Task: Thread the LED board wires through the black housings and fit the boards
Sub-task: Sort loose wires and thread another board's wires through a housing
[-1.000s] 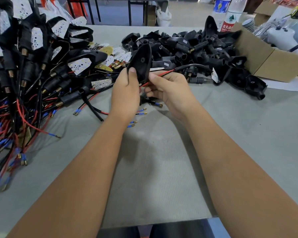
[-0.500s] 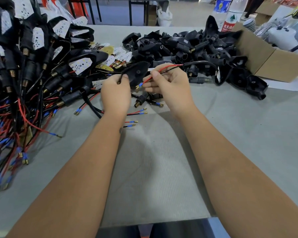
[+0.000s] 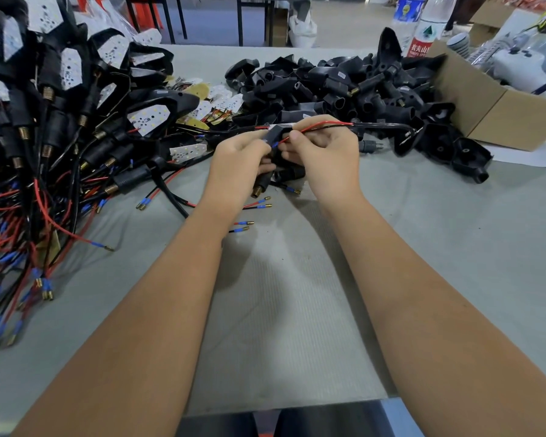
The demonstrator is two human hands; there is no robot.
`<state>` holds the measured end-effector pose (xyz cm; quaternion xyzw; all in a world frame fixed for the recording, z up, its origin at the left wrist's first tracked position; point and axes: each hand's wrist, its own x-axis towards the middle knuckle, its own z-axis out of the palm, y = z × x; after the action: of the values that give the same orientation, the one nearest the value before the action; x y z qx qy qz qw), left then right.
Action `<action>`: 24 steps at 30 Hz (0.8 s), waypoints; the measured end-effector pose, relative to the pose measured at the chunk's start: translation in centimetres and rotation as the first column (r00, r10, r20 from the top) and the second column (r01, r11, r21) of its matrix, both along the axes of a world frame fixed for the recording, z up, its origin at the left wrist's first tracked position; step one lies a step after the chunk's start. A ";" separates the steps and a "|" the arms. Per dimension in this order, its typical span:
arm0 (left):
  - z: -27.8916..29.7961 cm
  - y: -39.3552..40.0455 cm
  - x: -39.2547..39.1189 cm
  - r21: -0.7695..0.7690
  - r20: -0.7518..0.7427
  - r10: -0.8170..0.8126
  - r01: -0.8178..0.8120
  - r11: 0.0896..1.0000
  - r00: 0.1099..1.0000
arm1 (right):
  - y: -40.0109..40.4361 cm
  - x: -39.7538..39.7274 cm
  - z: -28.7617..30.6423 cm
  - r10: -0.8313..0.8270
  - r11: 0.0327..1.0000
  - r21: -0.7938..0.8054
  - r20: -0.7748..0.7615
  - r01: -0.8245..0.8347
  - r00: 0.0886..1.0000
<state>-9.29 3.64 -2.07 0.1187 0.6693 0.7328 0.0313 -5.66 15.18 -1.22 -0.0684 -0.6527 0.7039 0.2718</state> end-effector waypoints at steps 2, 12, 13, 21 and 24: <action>0.0 0.2 -0.2 0.040 0.053 -0.001 -0.001 0.999 0.999 | 0.0 0.2 0.1 0.038 0.996 -0.081 -0.021 -0.039 0.999; 0.0 0.1 0.0 0.223 0.111 -0.030 0.005 0.975 0.993 | 0.1 0.4 -0.1 0.057 0.998 -0.044 0.057 -0.054 0.997; -0.1 0.1 0.1 0.235 0.103 -0.042 0.016 0.972 0.994 | 0.1 0.4 -0.2 0.056 0.998 -0.032 0.067 -0.054 0.996; 0.1 -0.1 0.3 0.409 0.159 -0.095 0.022 0.912 0.983 | 0.5 0.3 0.3 0.252 0.932 -0.280 0.053 -0.228 0.966; 0.1 -0.2 0.5 0.431 0.135 -0.143 0.072 0.900 0.980 | 0.6 0.1 -0.1 0.219 0.953 -0.234 0.088 -0.193 0.972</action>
<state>-8.84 3.48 -1.92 0.0992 0.4818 0.8648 0.1002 -5.56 15.73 -1.31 -0.0699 -0.5871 0.7924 0.1500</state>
